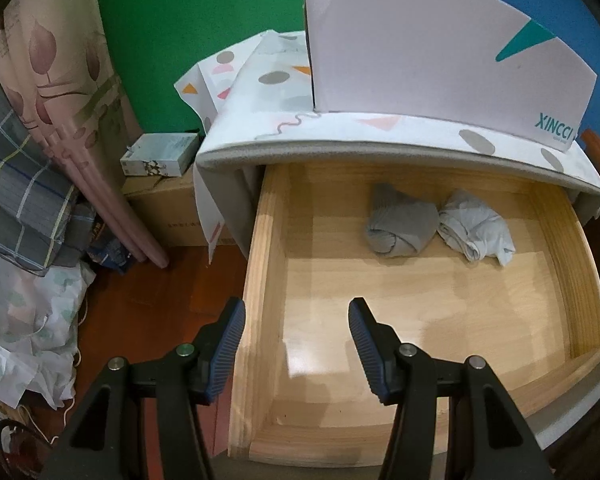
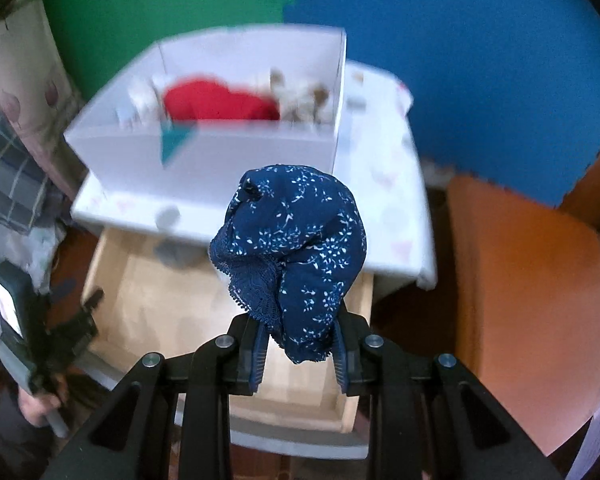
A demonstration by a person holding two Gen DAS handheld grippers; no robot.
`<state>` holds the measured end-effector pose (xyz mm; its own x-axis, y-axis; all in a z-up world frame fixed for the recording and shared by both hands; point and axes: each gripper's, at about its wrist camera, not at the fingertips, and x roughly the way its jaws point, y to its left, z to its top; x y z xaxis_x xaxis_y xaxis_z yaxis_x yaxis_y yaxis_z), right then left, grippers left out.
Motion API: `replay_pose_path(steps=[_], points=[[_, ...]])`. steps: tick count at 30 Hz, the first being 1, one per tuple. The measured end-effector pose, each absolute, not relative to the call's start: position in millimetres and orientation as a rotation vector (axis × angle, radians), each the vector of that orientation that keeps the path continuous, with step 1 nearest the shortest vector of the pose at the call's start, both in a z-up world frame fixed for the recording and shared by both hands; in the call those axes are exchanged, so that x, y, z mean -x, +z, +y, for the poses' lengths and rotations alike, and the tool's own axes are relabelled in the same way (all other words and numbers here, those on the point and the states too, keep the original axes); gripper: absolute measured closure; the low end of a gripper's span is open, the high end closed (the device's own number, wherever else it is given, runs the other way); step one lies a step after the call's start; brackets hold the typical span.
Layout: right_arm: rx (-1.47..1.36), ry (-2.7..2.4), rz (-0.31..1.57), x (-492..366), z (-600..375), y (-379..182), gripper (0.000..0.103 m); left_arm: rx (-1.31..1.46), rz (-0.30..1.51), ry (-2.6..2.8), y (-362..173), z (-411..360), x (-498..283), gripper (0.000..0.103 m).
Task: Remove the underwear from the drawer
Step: 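Carry the navy floral underwear with the right gripper over the white box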
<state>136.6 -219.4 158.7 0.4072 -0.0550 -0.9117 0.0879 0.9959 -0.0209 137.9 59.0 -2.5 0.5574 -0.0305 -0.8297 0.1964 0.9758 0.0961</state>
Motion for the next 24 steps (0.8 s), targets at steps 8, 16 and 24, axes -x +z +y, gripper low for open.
replay_pose_path(steps=[8, 16, 24], points=[[0.01, -0.105, 1.062, -186, -215, 203, 0.079, -0.185, 0.955, -0.137, 0, 60, -137, 0.048], [0.045, -0.124, 1.049, -247, -202, 202, 0.078, -0.172, 0.961, -0.143, 0, 61, -138, 0.048], [0.055, -0.171, 1.118, -293, -208, 170, 0.075, -0.167, 0.975, -0.143, -3, 62, -140, 0.048]])
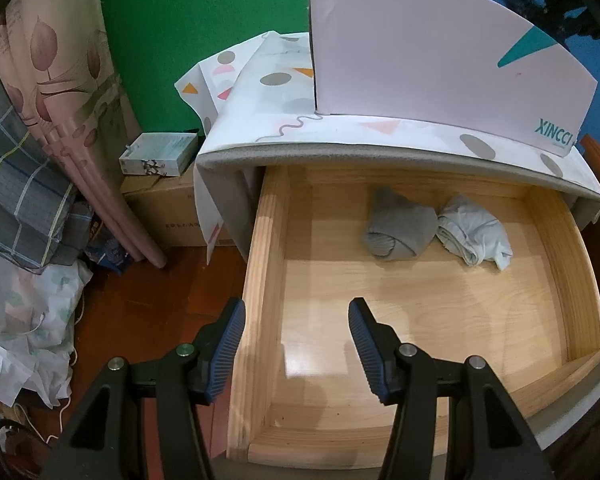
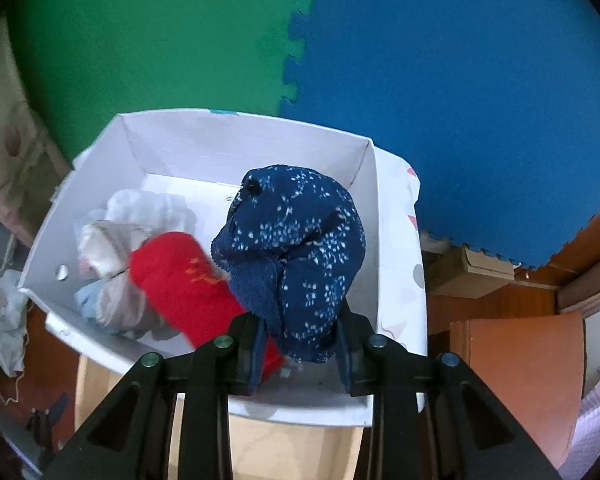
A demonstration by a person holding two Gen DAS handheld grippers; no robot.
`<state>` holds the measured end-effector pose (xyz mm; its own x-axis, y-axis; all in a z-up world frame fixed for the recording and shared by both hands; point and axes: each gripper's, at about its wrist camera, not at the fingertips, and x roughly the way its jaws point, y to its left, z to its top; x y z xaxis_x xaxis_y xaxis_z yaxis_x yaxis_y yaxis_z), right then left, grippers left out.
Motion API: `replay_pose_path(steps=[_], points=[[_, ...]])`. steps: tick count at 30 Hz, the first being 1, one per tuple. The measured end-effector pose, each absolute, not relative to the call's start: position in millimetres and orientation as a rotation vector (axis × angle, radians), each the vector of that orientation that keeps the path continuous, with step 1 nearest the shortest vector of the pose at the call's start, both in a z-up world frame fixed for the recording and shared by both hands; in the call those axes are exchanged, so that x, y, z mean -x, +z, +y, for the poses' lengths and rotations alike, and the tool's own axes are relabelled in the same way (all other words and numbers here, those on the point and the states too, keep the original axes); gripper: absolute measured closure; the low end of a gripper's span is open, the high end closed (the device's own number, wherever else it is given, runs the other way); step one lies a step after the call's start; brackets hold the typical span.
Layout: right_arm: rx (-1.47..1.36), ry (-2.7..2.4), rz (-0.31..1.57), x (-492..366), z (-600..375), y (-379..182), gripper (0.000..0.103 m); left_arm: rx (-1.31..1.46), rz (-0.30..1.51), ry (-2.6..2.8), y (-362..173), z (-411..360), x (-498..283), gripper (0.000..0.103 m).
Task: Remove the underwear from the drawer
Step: 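Carry the navy floral underwear with the right gripper over the white box, then open the right gripper to drop the navy underwear into the box, then lower the right gripper into the drawer toward the pale blue underwear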
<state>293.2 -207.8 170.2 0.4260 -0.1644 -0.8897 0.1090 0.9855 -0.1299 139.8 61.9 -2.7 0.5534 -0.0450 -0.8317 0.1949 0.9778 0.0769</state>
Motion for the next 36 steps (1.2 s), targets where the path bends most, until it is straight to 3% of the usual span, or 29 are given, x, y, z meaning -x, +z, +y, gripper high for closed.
replay_pose_path(steps=[7, 10, 12, 13, 27, 36], points=[[0.097, -0.176, 1.156, -301, -208, 145, 0.071, -0.175, 0.984, -0.142, -5, 60, -140, 0.048], [0.096, -0.178, 1.137, -297, -212, 149, 0.053, -0.184, 0.984, -0.145, -6, 59, -140, 0.048], [0.111, -0.184, 1.12, -294, -212, 153, 0.035, -0.189, 0.985, -0.146, -7, 58, -140, 0.048], [0.119, -0.184, 1.107, -293, -213, 156, 0.034, -0.19, 0.986, -0.145, -7, 58, -140, 0.048], [0.079, -0.092, 1.093, -236, -208, 185, 0.033, -0.209, 1.011, -0.137, -13, 56, -142, 0.048], [0.03, -0.026, 1.143, -175, -206, 163, 0.032, -0.225, 1.009, -0.136, -15, 55, -140, 0.048]])
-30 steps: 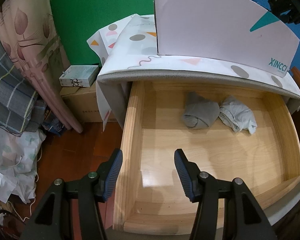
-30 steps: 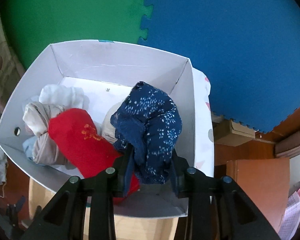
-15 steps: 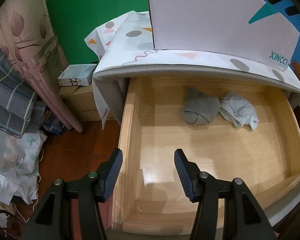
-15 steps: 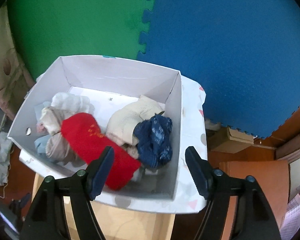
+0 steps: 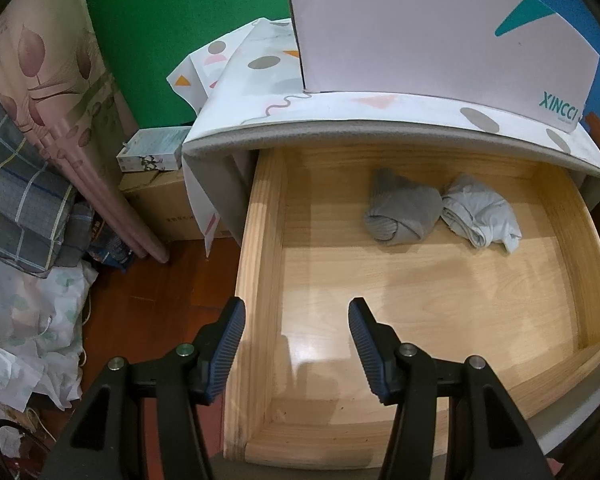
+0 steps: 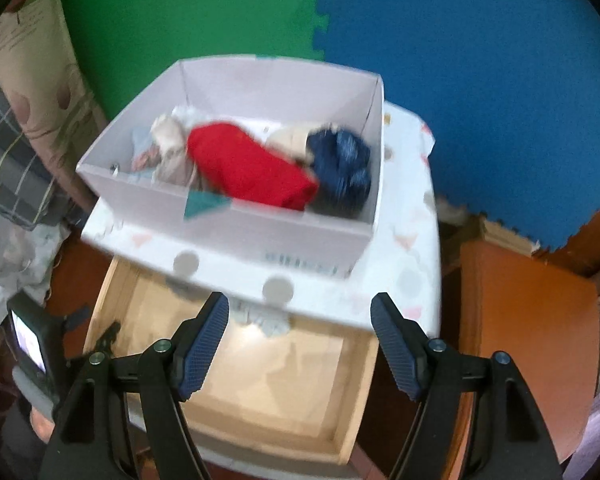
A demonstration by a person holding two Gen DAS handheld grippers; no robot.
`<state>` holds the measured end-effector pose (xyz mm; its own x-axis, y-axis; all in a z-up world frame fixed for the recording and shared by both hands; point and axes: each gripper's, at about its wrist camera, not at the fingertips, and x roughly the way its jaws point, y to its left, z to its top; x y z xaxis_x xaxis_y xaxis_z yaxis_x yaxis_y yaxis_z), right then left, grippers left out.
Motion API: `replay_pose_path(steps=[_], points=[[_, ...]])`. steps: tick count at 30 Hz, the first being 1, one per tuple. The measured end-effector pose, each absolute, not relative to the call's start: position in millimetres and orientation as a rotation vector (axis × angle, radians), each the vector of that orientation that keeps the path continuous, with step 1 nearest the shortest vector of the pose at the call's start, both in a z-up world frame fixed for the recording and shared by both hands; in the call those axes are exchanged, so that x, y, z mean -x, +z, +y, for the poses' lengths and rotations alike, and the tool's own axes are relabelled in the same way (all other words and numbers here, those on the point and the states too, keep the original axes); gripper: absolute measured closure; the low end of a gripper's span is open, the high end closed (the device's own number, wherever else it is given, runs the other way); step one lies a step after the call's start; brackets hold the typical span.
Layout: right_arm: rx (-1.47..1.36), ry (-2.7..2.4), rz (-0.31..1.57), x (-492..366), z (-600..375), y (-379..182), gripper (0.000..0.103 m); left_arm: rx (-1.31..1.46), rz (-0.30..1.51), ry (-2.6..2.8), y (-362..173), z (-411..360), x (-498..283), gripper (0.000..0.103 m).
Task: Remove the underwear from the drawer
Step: 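Lower the right gripper into the drawer toward the pale blue underwear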
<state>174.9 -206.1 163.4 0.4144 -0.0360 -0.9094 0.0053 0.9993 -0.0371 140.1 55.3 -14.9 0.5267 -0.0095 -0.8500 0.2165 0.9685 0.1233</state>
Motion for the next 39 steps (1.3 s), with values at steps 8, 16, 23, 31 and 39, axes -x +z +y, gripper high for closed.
replay_pose_path(steps=[8, 16, 23, 31, 39], points=[[-0.032, -0.007, 1.209, -154, -194, 91, 0.032, -0.216, 1.015, -0.135, -15, 56, -140, 0.048], [-0.062, -0.033, 1.228, -166, -175, 24, 0.032, -0.211, 1.014, -0.146, -15, 56, -140, 0.048], [-0.052, -0.064, 1.221, -190, -165, -11, 0.032, -0.202, 1.014, -0.156, -13, 56, -140, 0.048], [-0.042, -0.105, 1.25, -207, -164, -36, 0.032, -0.204, 1.013, -0.17, -12, 56, -139, 0.048], [-0.032, -0.11, 1.275, -224, -161, -51, 0.021, -0.2, 1.019, -0.175, -13, 57, -139, 0.048]])
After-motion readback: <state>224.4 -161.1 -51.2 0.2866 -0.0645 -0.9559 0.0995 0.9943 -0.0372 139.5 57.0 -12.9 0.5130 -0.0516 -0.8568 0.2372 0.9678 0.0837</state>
